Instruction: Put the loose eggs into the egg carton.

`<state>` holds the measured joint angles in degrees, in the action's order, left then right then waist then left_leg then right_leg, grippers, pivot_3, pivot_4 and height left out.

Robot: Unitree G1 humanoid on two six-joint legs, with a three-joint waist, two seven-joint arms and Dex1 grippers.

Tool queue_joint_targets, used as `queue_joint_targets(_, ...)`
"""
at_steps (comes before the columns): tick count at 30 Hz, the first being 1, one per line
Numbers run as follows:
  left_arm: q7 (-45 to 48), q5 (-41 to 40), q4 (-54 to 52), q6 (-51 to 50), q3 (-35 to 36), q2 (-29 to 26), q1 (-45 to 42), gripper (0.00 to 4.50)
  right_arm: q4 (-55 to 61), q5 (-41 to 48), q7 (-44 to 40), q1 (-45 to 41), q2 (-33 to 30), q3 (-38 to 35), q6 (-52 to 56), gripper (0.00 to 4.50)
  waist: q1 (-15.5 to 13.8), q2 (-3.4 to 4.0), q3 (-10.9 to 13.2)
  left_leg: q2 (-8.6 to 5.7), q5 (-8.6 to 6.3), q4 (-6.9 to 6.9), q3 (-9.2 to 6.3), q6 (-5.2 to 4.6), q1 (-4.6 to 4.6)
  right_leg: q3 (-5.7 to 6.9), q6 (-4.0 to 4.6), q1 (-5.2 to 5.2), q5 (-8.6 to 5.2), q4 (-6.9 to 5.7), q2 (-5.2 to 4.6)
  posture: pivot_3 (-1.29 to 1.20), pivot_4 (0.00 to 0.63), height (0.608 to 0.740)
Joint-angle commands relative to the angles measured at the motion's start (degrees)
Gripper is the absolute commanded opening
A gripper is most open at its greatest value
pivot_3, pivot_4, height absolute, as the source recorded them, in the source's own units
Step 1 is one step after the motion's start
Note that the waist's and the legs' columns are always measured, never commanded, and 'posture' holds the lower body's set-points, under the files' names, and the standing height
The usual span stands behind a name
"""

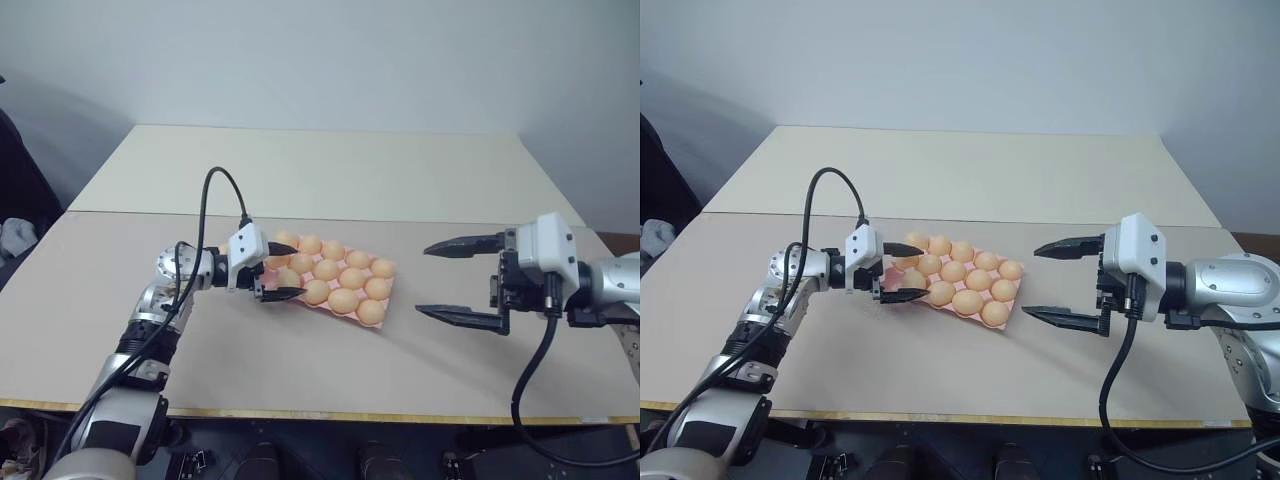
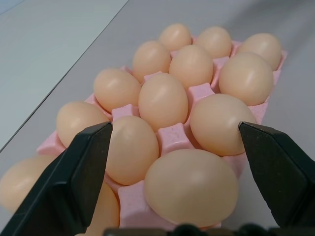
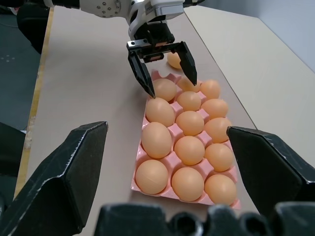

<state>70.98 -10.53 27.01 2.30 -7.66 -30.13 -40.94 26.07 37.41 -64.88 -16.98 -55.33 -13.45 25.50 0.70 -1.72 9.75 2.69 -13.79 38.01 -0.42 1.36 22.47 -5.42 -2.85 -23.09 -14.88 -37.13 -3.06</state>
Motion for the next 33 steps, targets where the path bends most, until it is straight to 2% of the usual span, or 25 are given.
queue_joint_targets(1, 0.90, -2.53, -4.74, -1.81, 2.68, -2.08, -0.39, 4.48, 1.59, 1.81, 0.39, -0.31, -0.34, -2.35, 0.09, 4.50, 0.06, 0.00, 0.00, 0.00, 0.00, 0.00, 0.00, 0.00, 0.00, 0.00, 0.00, 0.00, 0.00, 0.00, 0.00, 0.00, 0.150, 0.740)
queue_joint_targets(7, 0.16, -8.21, -13.30, -9.25, 11.51, -11.10, 3.57, 4.48, 0.80, 2.08, 0.54, -1.13, 0.91, -1.35, -0.18, 4.50, 1.22, 0.00, 0.00, 0.03, 0.00, -0.02, -0.02, 0.00, 0.01, -0.01, 0.00, -0.05, 0.00, -0.01, 0.02, 0.00, 0.150, 0.740)
queue_joint_targets(12, 0.71, -13.34, -21.90, -13.84, 23.24, -21.14, 14.72, 4.48, -1.55, 1.58, -0.31, -1.67, 0.94, -0.85, -0.41, 4.50, 2.06, 0.00, 0.00, 0.06, 0.00, -0.02, -0.01, 0.00, -0.02, -0.01, 0.00, -0.04, 0.00, -0.01, 0.01, 0.00, 0.150, 0.740)
queue_joint_targets(16, 0.33, -16.24, -27.41, -16.43, 30.90, -24.77, 23.64, 4.48, -3.00, 0.71, -0.43, -0.85, 0.30, -1.48, -0.62, 4.50, 1.36, 0.00, 0.00, 0.08, 0.00, -0.03, 0.00, 0.00, -0.04, 0.02, 0.00, -0.01, 0.00, -0.01, -0.01, 0.00, 0.150, 0.740)
queue_joint_targets(20, 1.83, -19.34, -32.52, -19.09, 40.57, -26.23, 35.01, 4.48, -3.52, 0.72, 0.08, 1.25, 0.02, -2.99, 0.30, 4.50, 1.37, 0.00, 0.00, 0.09, 0.00, -0.03, 0.01, 0.00, -0.01, 0.06, -0.01, -0.03, -0.01, 0.03, -0.03, 0.00, 0.150, 0.740)
queue_joint_targets(23, 0.90, -20.80, -35.27, -20.66, 43.85, -25.74, 40.06, 4.48, -3.02, 1.07, 0.21, 2.38, -0.09, -3.62, 0.62, 4.50, 1.41, 0.00, 0.00, 0.10, 0.00, -0.06, 0.03, 0.00, -0.02, 0.05, 0.00, -0.05, -0.01, 0.03, -0.02, 0.00, 0.150, 0.740)
queue_joint_targets(27, -0.86, -21.22, -36.89, -21.40, 44.34, -25.37, 42.17, 4.48, -2.22, 1.67, 0.73, 2.61, -0.17, -4.09, 1.40, 4.50, 1.26, 0.00, 0.00, 0.10, 0.00, -0.06, 0.04, 0.01, -0.17, 0.05, 0.01, 0.07, -0.01, 0.01, -0.02, 0.00, 0.150, 0.740)
queue_joint_targets(33, -2.11, -21.98, -36.85, -22.32, 42.87, -25.80, 41.00, 4.48, -1.30, 1.98, 1.05, 2.53, -0.34, -4.60, 2.14, 4.50, 1.60, 0.00, 0.00, 0.09, 0.00, -0.09, 0.05, 0.00, -0.09, 0.03, 0.02, -0.01, -0.02, 0.03, -0.01, 0.00, 0.150, 0.740)
